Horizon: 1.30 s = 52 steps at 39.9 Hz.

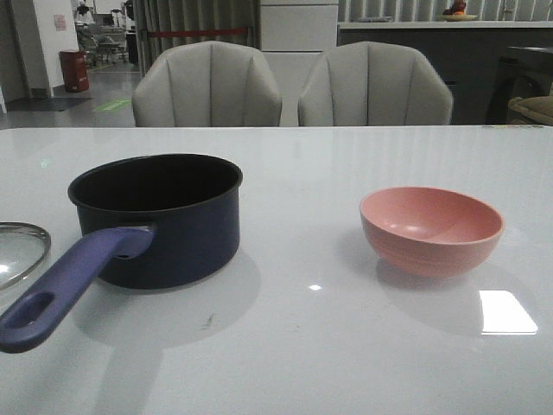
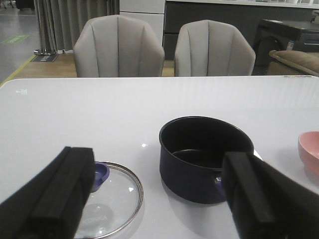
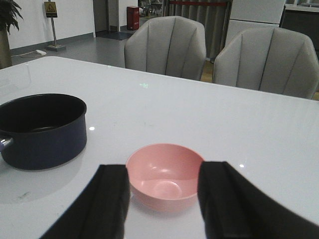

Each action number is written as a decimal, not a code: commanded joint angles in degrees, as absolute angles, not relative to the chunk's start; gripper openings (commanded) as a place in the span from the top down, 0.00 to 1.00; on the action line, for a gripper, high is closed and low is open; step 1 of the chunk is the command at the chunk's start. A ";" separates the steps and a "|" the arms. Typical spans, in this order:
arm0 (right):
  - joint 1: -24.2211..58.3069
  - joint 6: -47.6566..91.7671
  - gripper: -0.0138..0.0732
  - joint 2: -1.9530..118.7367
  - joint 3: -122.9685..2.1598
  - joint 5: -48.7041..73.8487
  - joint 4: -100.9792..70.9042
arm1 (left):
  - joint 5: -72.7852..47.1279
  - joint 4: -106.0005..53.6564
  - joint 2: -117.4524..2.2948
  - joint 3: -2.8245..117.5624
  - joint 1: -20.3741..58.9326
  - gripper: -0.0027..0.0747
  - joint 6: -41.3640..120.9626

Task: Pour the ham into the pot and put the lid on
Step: 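Grasp the glass lid knob with the left gripper and lift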

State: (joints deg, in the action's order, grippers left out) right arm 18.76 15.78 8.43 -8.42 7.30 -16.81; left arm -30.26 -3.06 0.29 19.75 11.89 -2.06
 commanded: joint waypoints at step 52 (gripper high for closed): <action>18.86 16.24 0.66 8.50 -9.51 2.11 -17.47 | -30.32 -1.38 -45.62 41.99 6.79 0.11 -12.12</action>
